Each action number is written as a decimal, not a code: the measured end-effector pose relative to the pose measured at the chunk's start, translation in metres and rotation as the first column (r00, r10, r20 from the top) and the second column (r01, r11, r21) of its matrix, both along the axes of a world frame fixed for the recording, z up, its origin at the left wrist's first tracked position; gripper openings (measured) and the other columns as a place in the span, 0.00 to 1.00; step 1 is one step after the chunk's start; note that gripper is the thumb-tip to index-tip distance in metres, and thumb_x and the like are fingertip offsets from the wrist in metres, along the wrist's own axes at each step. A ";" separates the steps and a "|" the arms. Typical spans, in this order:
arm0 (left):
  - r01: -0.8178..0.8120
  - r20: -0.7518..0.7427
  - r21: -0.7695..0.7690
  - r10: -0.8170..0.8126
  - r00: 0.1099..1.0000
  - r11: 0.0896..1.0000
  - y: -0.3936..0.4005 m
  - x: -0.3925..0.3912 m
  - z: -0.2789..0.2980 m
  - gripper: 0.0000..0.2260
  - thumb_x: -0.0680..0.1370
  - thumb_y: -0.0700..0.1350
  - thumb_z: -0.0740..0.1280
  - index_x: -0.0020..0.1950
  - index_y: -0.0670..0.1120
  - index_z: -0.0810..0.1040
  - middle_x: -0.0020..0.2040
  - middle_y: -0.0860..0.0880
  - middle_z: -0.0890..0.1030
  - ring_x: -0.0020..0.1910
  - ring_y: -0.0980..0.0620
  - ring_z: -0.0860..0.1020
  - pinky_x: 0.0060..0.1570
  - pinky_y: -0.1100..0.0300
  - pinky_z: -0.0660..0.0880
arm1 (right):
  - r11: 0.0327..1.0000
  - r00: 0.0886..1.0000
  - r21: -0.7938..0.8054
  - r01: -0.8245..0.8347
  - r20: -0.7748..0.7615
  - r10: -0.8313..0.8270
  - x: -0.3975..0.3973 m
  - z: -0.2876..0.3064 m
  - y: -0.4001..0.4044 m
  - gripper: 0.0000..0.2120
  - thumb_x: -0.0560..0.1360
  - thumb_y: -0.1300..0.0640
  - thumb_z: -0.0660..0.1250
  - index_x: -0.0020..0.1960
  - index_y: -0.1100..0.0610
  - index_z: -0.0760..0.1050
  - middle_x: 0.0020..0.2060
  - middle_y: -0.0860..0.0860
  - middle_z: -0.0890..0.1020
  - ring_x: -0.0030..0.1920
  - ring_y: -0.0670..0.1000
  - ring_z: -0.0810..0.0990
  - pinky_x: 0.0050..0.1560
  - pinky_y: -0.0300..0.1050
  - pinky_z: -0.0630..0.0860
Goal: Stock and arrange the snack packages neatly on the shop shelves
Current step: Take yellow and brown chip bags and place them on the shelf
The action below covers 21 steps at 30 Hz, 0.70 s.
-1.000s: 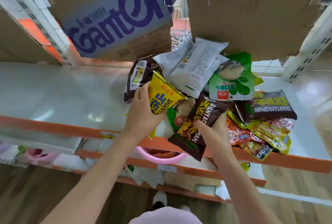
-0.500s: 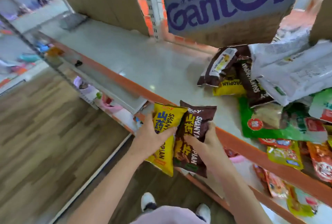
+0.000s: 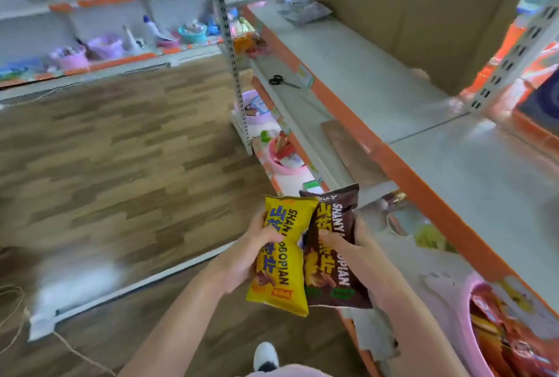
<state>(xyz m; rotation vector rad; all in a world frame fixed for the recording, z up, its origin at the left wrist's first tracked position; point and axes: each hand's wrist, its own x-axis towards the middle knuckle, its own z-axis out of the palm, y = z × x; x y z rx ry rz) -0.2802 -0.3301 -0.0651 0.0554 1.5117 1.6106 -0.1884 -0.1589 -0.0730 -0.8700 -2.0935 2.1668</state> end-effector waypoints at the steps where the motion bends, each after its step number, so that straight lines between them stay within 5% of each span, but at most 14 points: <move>1: -0.048 -0.002 -0.003 0.048 0.999 0.999 -0.008 -0.014 -0.002 0.20 0.72 0.40 0.67 0.61 0.52 0.68 0.44 0.48 0.83 0.39 0.51 0.83 0.34 0.59 0.77 | 0.999 1.000 0.029 -0.021 0.003 0.021 -0.016 0.000 -0.007 0.12 0.71 0.51 0.71 0.51 0.44 0.71 0.49 0.52 0.83 0.50 0.56 0.82 0.55 0.60 0.76; 5: -0.160 -0.044 -0.030 0.159 0.986 0.987 -0.022 -0.060 -0.011 0.17 0.73 0.42 0.69 0.57 0.56 0.69 0.43 0.50 0.85 0.40 0.49 0.83 0.37 0.55 0.78 | 0.999 1.000 0.023 -0.031 0.005 0.031 -0.061 -0.003 -0.023 0.10 0.69 0.45 0.72 0.45 0.34 0.73 0.45 0.45 0.84 0.47 0.51 0.83 0.52 0.53 0.78; 9: -0.182 -0.105 -0.087 0.173 0.979 0.979 -0.009 -0.096 -0.013 0.25 0.61 0.54 0.75 0.55 0.55 0.70 0.44 0.51 0.85 0.42 0.48 0.84 0.40 0.49 0.81 | 1.000 1.000 0.001 0.000 0.005 0.000 -0.099 -0.006 -0.010 0.12 0.69 0.49 0.72 0.49 0.42 0.72 0.39 0.42 0.84 0.38 0.47 0.84 0.34 0.40 0.78; 15: -0.179 -0.195 -0.159 0.147 0.970 0.971 0.027 -0.155 -0.002 0.26 0.61 0.58 0.74 0.55 0.52 0.70 0.43 0.53 0.85 0.40 0.51 0.84 0.27 0.60 0.77 | 0.997 1.000 0.078 0.002 0.022 -0.004 -0.174 -0.010 0.026 0.14 0.70 0.53 0.72 0.50 0.48 0.68 0.47 0.50 0.82 0.46 0.54 0.82 0.52 0.58 0.77; 21: -0.276 -0.263 -0.212 0.217 0.940 0.938 0.024 -0.218 0.011 0.26 0.60 0.61 0.73 0.53 0.55 0.70 0.44 0.53 0.84 0.38 0.52 0.84 0.25 0.63 0.74 | 0.994 0.996 0.069 -0.087 0.006 0.087 -0.255 -0.006 0.031 0.14 0.70 0.51 0.72 0.50 0.48 0.69 0.47 0.51 0.82 0.45 0.53 0.82 0.51 0.58 0.78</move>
